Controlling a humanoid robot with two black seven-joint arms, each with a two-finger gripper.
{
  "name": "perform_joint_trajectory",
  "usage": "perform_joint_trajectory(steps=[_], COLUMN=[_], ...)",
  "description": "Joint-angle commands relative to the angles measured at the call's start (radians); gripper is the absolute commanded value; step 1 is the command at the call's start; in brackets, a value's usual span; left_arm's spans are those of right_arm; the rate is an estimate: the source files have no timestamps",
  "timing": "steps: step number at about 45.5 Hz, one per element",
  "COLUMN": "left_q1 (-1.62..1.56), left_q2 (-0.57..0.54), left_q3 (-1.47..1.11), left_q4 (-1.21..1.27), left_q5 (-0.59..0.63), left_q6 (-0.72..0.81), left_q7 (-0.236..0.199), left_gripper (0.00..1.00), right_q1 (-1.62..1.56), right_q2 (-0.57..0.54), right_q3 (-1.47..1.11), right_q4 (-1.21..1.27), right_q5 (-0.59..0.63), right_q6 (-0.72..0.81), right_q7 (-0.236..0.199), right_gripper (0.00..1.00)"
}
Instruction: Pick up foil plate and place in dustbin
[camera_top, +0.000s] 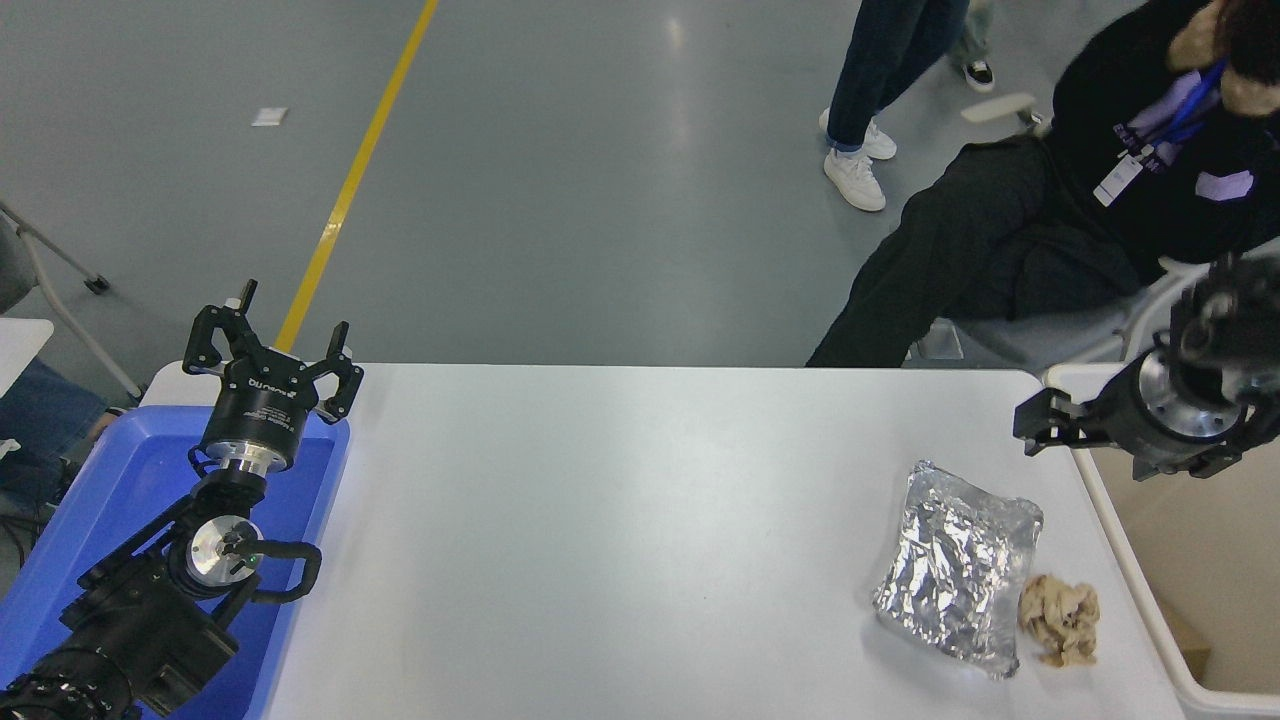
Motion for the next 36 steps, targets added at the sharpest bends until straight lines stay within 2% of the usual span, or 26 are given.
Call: perform_joint_trajectory(steps=[1, 22, 29, 36], left_q1=[-0.001, -0.001, -0.001, -0.001], left_q2=[0.000, 0.000, 0.000, 0.000], left_q3=[0.000, 0.000, 0.000, 0.000], left_q4=[0.000, 0.000, 0.000, 0.000], left_q5=[0.000, -0.002, 0.000, 0.000], left_q6=[0.000, 0.000, 0.000, -0.002], left_q7=[0.000, 0.000, 0.000, 0.000], left_gripper=[0.98, 0.98, 0.98, 0.98], right_q1=[-0.196, -0.405, -0.427, -0.454], right_q2=[-0.007, 0.082, 0.094, 0.097], right_q3=[0.116, 0.230, 0.242, 0.241], right_q4=[-0.090, -0.225, -0.257, -0.266], right_q5=[-0.061, -0.060, -0.060, -0.060], right_q6=[-0.112, -0.158, -0.182, -0.215], right_q7=[0.000, 0.000, 0.000, 0.001], right_gripper=[0.97, 0.97, 0.90, 0.90])
